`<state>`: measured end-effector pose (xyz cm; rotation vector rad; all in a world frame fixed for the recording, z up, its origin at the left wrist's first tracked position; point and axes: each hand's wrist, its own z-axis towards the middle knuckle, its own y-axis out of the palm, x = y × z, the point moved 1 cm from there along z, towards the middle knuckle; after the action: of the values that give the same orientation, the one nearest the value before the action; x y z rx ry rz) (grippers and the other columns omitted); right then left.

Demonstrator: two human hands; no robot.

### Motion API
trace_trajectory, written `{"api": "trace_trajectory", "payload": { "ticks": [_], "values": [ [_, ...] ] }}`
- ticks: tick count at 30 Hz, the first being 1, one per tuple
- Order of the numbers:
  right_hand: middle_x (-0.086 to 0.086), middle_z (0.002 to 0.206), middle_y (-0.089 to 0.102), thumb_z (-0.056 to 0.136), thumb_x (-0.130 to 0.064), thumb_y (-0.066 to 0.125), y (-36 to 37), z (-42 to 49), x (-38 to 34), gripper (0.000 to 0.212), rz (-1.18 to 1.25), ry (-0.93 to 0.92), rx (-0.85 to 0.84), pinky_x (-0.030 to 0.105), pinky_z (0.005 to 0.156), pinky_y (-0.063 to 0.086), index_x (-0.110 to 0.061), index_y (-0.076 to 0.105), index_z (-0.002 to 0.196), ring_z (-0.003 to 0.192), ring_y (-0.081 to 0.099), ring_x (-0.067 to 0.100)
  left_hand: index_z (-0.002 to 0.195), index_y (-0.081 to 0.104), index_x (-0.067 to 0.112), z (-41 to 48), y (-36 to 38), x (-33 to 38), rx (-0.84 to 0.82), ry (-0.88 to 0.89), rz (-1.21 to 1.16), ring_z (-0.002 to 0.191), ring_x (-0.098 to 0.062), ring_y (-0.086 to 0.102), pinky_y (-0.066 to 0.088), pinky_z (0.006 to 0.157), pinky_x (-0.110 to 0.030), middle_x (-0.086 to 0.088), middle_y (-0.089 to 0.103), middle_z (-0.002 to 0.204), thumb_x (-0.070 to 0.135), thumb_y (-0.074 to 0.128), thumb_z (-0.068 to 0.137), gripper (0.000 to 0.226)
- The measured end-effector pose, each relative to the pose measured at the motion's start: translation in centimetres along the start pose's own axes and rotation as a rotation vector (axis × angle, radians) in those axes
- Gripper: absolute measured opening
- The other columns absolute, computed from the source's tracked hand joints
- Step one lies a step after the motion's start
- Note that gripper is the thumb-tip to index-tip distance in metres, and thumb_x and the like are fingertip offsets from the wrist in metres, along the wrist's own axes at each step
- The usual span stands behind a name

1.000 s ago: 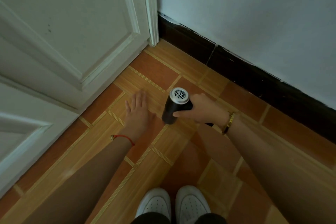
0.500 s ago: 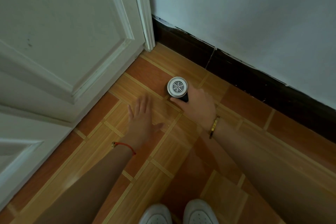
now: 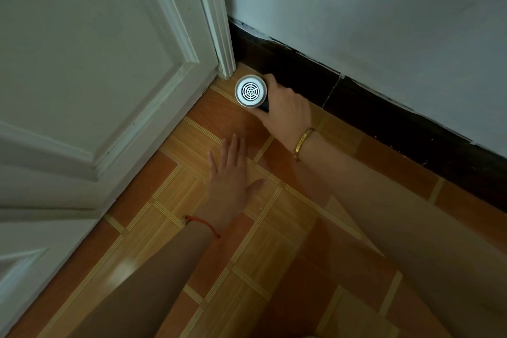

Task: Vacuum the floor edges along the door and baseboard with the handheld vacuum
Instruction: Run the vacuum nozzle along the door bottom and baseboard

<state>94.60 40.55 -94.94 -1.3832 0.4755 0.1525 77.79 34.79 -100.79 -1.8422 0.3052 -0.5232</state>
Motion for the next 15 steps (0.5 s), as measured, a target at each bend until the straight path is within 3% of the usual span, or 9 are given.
{"api": "trace_trajectory", "payload": {
  "ticks": [7,15],
  "values": [
    [0.011,0.121,0.065,0.09,-0.041,0.064,0.1,-0.6,1.7,0.072,-0.032,0.102,-0.003,0.033,0.075,0.052,-0.017,0.028,0.148,0.104,0.067,0.026,0.156,-0.011,0.012,0.2,1.2,1.4,-0.002,0.025,-0.006,0.151,-0.026,-0.018,-0.013,0.12,-0.053,-0.007,-0.016,0.165,0.065,0.035,0.095,0.093],
    [0.01,0.116,0.066,0.09,-0.042,0.064,-2.0,-4.6,4.7,0.07,0.003,0.26,0.013,0.034,0.069,0.052,-0.02,0.028,0.147,0.098,0.067,0.029,0.156,-0.01,0.012,-0.1,0.9,3.6,-0.032,0.073,-0.026,0.152,-0.027,-0.016,-0.007,0.121,-0.056,-0.007,-0.015,0.165,0.066,0.036,0.094,0.095]
  ]
}}
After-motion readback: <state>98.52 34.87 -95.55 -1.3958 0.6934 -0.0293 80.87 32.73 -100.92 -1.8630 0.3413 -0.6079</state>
